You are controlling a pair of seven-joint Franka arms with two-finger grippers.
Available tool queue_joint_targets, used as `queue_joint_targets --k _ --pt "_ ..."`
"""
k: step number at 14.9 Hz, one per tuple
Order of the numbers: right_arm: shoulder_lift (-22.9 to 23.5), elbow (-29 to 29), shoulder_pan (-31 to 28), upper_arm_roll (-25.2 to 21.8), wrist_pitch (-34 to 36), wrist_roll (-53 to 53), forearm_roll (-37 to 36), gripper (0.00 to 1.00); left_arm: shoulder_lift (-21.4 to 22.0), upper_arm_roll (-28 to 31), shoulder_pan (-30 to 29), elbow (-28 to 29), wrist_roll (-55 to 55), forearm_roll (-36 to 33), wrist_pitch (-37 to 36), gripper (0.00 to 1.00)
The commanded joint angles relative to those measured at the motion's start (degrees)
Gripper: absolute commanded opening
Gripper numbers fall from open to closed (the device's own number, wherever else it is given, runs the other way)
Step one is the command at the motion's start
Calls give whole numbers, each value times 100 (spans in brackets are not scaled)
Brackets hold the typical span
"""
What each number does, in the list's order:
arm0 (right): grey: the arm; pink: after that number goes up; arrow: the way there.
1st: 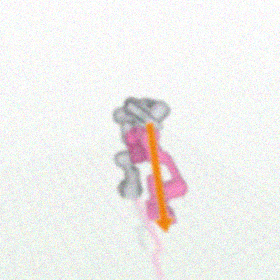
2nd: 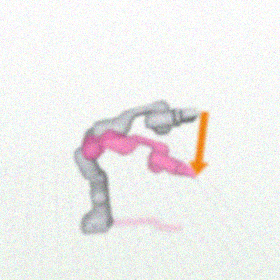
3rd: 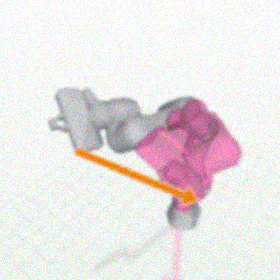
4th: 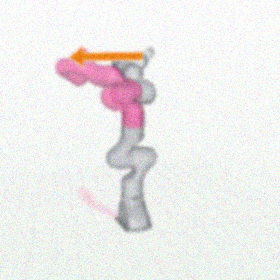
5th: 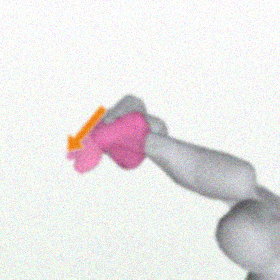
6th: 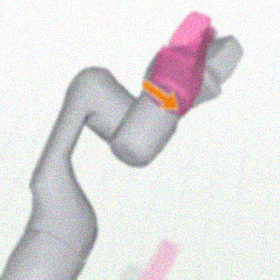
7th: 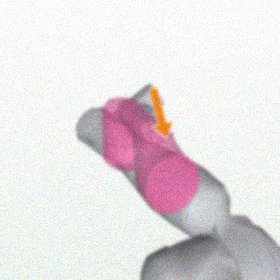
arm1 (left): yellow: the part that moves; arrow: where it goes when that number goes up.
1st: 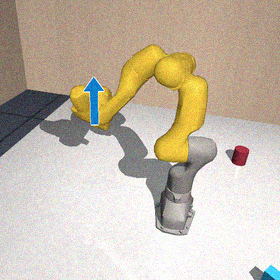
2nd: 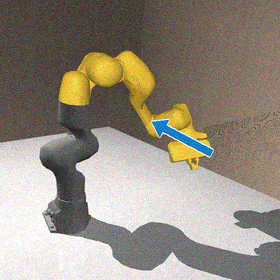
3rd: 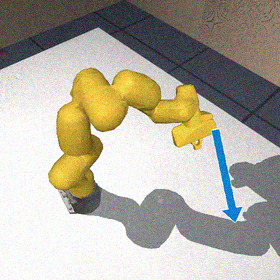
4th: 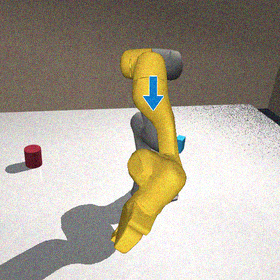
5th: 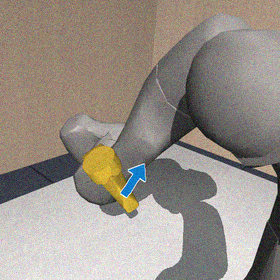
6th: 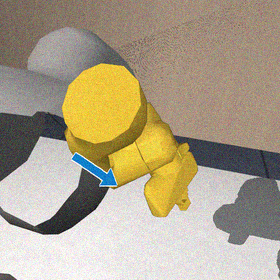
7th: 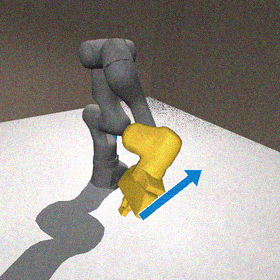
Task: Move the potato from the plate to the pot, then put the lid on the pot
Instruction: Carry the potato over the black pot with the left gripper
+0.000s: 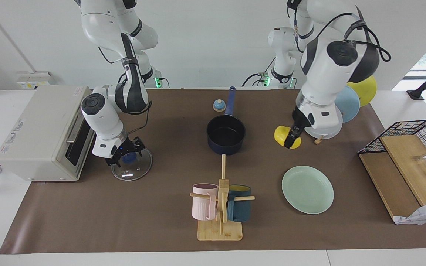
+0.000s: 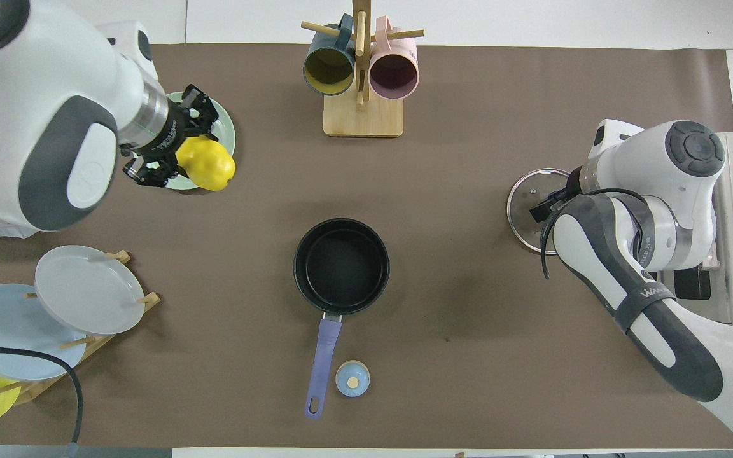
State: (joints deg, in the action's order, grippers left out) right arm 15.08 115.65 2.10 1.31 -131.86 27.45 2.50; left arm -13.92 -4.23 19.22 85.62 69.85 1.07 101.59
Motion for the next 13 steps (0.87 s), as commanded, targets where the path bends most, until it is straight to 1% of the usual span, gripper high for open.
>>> queue_joint_targets --k 1,3,5,6,8,11,12,13 --pt "39 28 -69 54 -121 -90 23 96 432 97 809 751 729 24 158 0" --pt "39 37 -61 54 -112 -99 23 91 722 98 1249 1445 1082 24 859 0" --pt "39 37 -61 54 -95 -274 23 87 1056 98 1593 2279 1320 24 1780 0" --pt "30 37 -52 54 -68 -318 23 81 1110 98 1638 2527 1338 24 2081 0" --pt "30 37 -52 54 -59 -319 23 70 1032 97 1743 2748 1391 24 2321 0" --pt "30 28 -52 54 -24 -310 -30 44 1075 98 1761 3187 1391 16 2803 0" --pt "30 19 -52 54 11 -310 -65 35 1049 106 1761 3276 1391 16 2909 0" --pt "30 -7 -52 54 81 -301 -65 29 997 106 1761 3311 1400 7 2989 0"
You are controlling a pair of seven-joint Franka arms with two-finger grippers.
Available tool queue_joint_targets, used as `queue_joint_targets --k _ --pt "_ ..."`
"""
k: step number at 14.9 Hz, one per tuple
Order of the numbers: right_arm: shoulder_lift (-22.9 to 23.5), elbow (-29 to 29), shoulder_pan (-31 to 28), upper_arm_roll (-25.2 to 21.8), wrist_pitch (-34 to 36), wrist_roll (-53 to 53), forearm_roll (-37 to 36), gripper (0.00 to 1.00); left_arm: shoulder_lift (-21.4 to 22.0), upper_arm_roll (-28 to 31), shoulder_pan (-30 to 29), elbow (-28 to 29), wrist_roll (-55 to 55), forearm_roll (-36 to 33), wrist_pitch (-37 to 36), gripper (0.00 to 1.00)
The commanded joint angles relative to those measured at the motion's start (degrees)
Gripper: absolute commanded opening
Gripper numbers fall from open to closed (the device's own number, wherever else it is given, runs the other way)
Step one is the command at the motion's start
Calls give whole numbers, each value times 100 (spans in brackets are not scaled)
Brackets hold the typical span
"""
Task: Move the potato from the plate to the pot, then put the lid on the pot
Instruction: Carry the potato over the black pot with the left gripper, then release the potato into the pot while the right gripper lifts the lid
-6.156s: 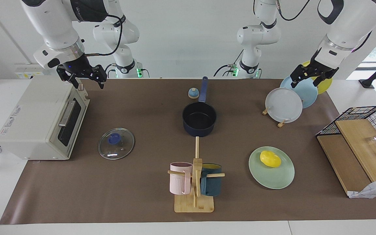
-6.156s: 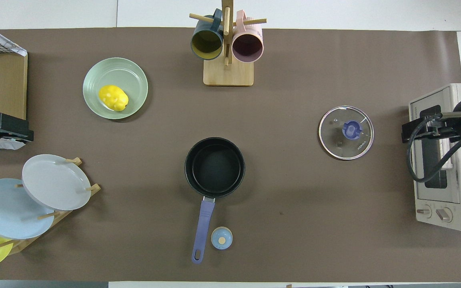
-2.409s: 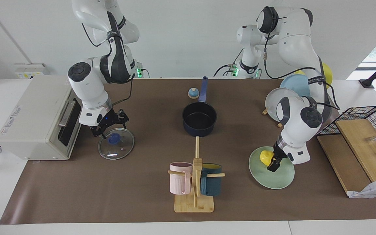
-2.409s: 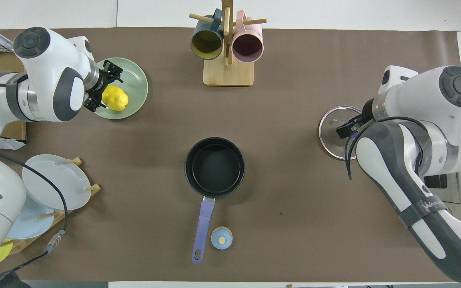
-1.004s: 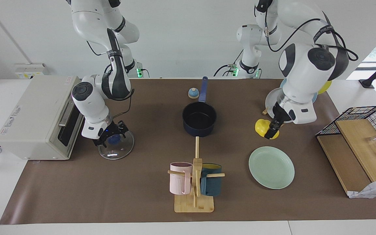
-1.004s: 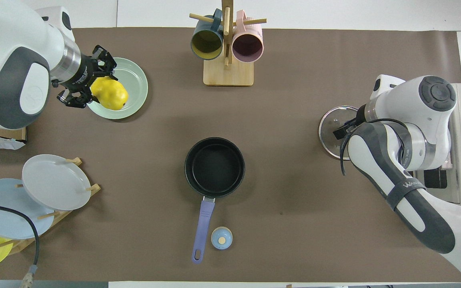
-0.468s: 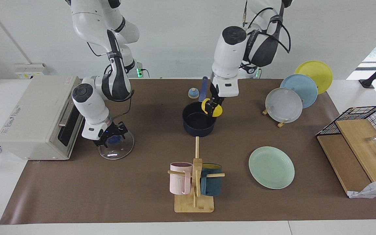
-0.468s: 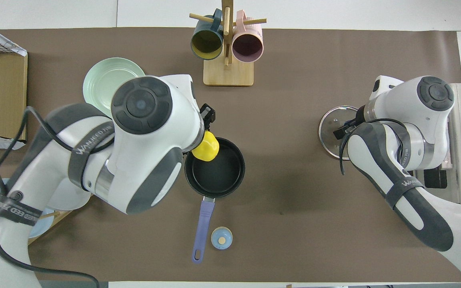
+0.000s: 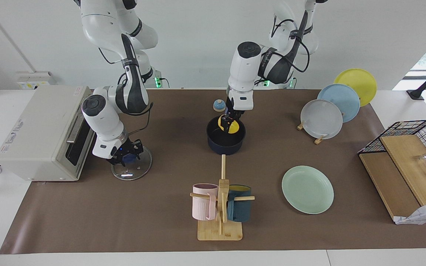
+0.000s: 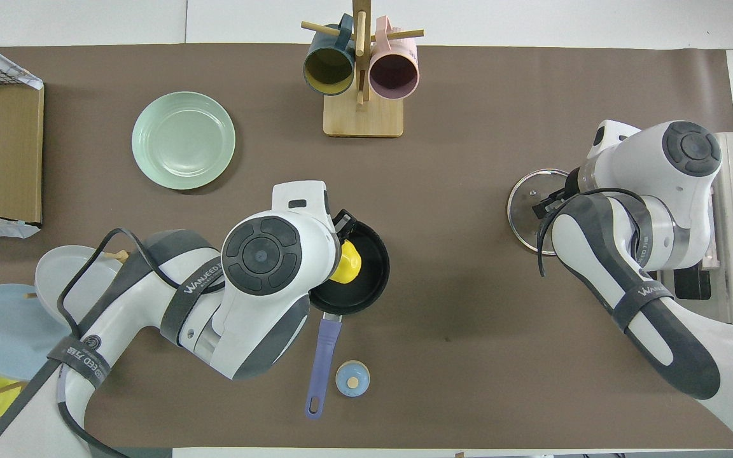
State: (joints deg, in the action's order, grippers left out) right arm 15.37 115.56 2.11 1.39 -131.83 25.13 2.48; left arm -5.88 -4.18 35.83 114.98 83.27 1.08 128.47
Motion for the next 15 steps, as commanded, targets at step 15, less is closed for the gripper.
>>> queue_joint_targets --k 15 --pt "1 -1335 361 99 1793 -773 -55 0 -36 102 258 850 -792 -134 882 0"
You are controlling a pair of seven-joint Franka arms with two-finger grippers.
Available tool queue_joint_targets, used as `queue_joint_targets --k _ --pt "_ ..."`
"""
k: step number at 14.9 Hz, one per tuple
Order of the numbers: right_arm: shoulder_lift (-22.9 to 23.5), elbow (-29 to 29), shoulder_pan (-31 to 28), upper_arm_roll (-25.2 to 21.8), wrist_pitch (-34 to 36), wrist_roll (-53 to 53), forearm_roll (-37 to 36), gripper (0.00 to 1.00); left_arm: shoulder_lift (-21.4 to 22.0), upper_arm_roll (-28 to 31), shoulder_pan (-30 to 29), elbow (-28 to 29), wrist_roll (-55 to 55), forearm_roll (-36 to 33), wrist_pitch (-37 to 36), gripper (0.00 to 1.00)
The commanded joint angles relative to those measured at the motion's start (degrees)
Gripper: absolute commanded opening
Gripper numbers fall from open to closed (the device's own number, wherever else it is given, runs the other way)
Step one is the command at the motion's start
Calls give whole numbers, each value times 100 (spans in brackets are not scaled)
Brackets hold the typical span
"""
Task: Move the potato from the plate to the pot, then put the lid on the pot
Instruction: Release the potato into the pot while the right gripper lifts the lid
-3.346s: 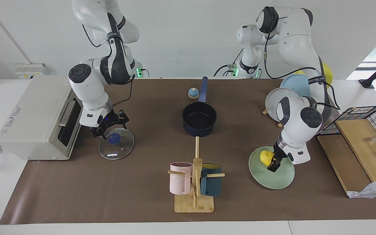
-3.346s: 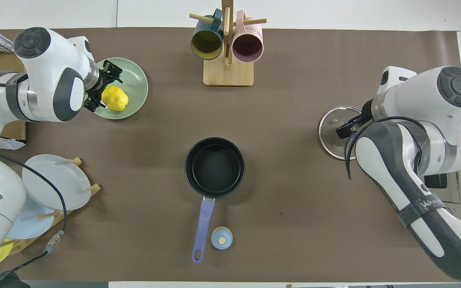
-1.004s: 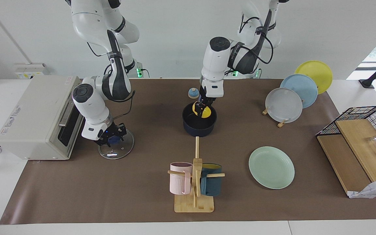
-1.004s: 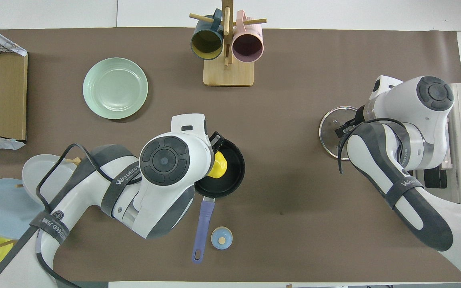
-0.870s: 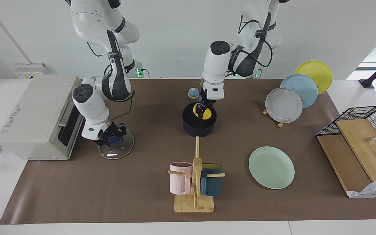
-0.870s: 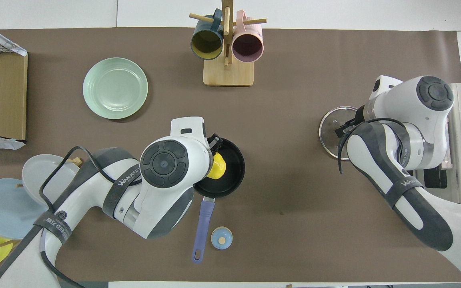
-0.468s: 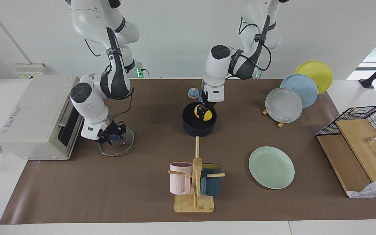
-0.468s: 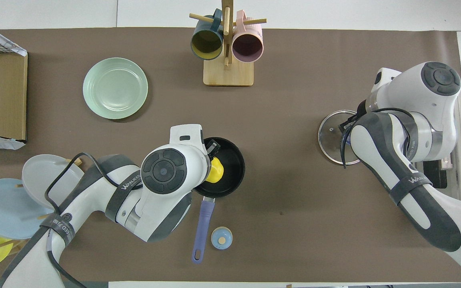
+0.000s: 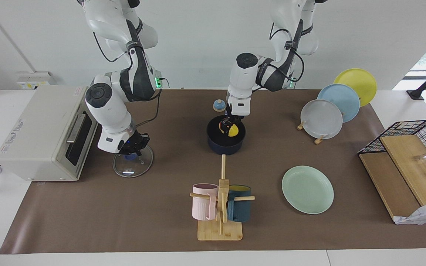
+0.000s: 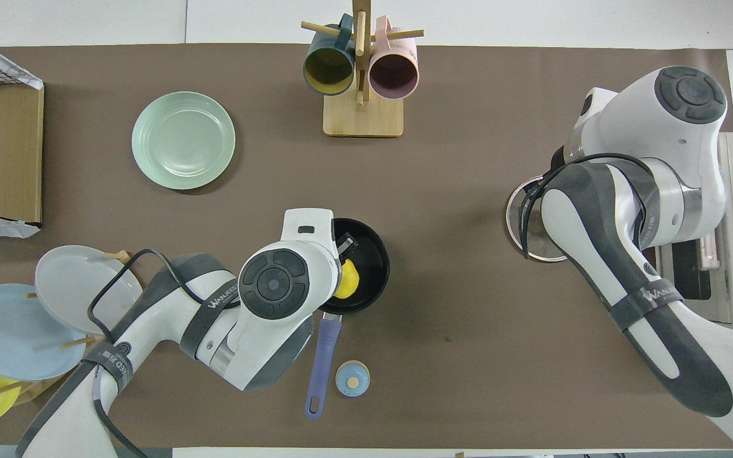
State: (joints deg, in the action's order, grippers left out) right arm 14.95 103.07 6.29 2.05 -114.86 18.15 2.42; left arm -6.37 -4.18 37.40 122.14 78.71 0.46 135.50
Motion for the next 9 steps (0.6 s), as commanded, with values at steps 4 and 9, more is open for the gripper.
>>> queue_joint_targets --k 4,9 --pt "43 -51 -67 32 77 -75 -49 0 -119 101 145 135 -435 -81 187 0" --pt "0 194 -242 32 -89 -31 -57 100 -119 101 145 187 -435 -81 179 33"
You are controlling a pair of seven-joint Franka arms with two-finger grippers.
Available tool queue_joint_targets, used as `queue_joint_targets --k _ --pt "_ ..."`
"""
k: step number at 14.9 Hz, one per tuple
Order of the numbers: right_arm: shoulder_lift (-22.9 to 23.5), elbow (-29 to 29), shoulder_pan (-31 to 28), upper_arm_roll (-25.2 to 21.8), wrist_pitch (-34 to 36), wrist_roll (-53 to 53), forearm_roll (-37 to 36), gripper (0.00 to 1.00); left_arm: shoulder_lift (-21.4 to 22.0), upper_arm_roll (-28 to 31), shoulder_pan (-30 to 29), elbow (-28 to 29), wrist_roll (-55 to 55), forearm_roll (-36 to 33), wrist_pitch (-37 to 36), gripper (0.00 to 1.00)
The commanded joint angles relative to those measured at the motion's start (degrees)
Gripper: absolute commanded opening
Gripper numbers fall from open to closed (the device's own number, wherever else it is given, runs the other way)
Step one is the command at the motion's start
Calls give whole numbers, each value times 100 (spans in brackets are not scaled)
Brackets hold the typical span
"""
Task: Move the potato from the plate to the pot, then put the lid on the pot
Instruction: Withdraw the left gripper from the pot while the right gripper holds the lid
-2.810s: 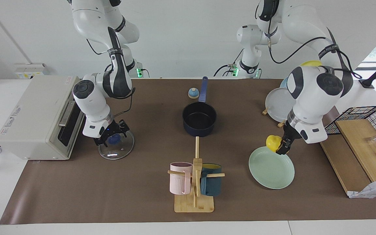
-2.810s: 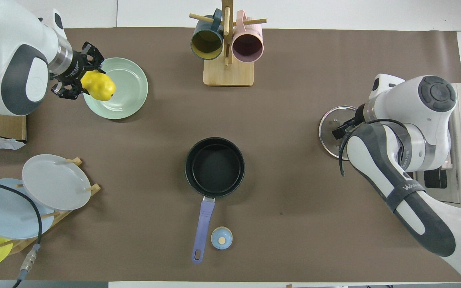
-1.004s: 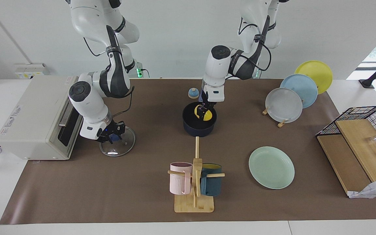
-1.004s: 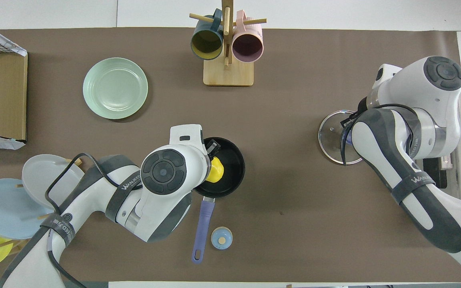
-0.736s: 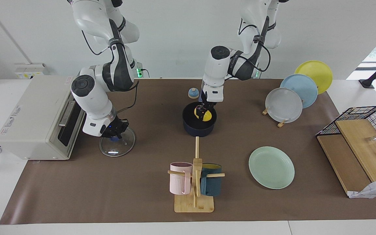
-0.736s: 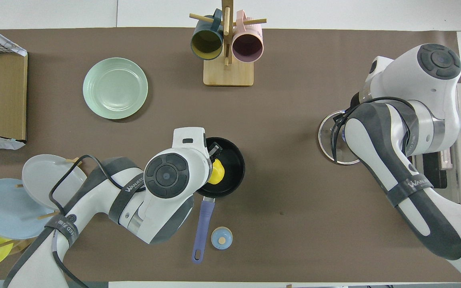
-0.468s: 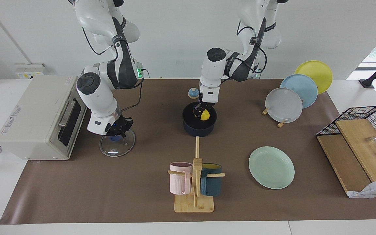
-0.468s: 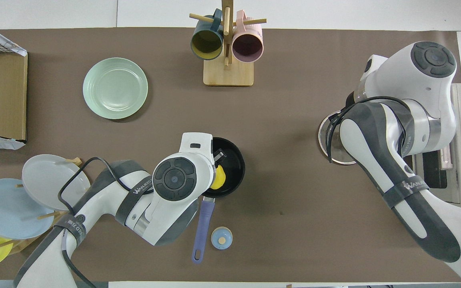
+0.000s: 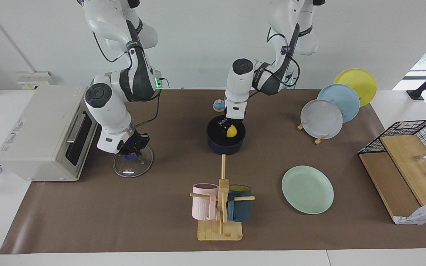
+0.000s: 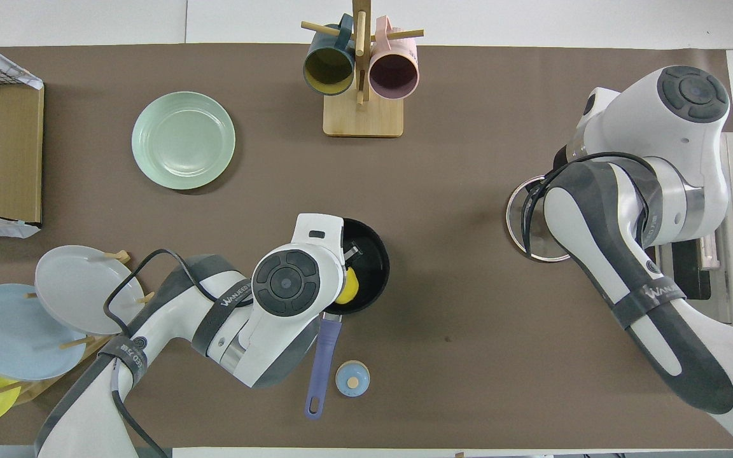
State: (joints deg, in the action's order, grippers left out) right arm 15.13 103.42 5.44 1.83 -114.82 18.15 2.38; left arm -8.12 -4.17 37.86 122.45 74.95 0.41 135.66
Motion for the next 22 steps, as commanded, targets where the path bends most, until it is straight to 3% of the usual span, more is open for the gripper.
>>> queue_joint_targets --k 1,4,5,8,13,16,20,22 --pt "-36 248 -192 55 -198 -4 -54 100 56 101 90 156 -68 -76 162 60" --pt "-185 686 -219 55 -496 31 -45 100 56 101 55 104 -77 -68 136 94" --pt "-229 853 -227 55 -654 57 -45 100 73 101 37 86 -77 -76 110 100" --pt "-300 1127 -219 46 -963 267 -124 100 275 136 -50 -45 -208 -68 -135 100" --pt "-370 1451 -403 46 -1366 462 -388 100 468 144 -630 -1327 -578 -15 -1918 100" --pt "-414 1646 -456 46 -1534 479 -388 100 880 162 -928 -1470 -1050 -6 -2245 100" --pt "-423 1716 -482 46 -1640 436 -388 82 1093 171 -1649 -1872 -2201 11 -2947 100" --pt "-423 1716 -474 46 -1640 427 -388 64 1102 171 -1992 -2023 -2772 11 -3177 100"
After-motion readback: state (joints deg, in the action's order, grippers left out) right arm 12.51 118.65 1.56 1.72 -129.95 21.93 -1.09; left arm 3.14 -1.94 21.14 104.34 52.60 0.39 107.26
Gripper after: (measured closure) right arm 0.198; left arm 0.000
